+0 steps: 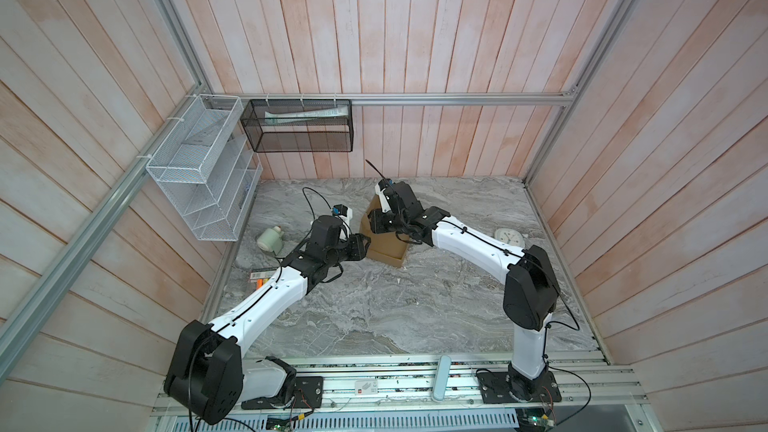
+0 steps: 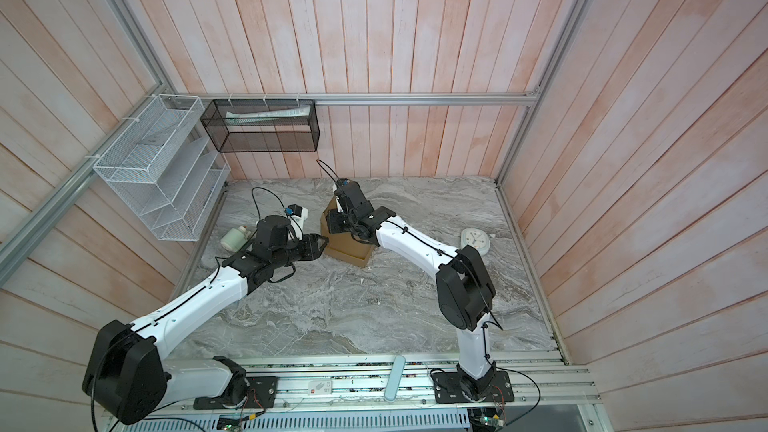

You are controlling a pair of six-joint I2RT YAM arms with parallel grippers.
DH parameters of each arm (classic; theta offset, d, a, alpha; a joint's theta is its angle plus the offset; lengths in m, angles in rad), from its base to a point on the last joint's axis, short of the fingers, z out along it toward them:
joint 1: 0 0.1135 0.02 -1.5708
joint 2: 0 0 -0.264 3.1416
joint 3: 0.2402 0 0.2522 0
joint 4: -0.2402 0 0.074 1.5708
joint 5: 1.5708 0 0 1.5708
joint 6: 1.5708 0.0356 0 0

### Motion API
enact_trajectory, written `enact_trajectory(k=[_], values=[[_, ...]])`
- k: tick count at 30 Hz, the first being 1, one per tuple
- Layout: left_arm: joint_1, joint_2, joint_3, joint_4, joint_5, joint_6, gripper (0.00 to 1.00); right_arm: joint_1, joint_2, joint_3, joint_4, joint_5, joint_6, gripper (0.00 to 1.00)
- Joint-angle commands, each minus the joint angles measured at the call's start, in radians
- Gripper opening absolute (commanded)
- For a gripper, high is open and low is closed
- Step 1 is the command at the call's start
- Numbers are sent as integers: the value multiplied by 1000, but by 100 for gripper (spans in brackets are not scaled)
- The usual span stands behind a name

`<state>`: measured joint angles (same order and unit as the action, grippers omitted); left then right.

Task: Fold the paper box

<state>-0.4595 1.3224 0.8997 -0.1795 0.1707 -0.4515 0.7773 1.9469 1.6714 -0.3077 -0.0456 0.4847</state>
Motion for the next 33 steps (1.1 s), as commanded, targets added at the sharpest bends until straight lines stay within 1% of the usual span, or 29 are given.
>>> enact_trajectory(k=[1,7,22,33], values=[[-5,27,31,21,-49,20,48,-3,22,37,-23,4,-15,40],[-5,65,38,60,-84,16,47,-3,21,37,-25,2,-15,40],[-5,148,106,101,-106,32,42,-3,21,44,-26,1,-16,40],[-5,163,111,104,-121,50,30,-4,14,41,-25,8,-17,40]])
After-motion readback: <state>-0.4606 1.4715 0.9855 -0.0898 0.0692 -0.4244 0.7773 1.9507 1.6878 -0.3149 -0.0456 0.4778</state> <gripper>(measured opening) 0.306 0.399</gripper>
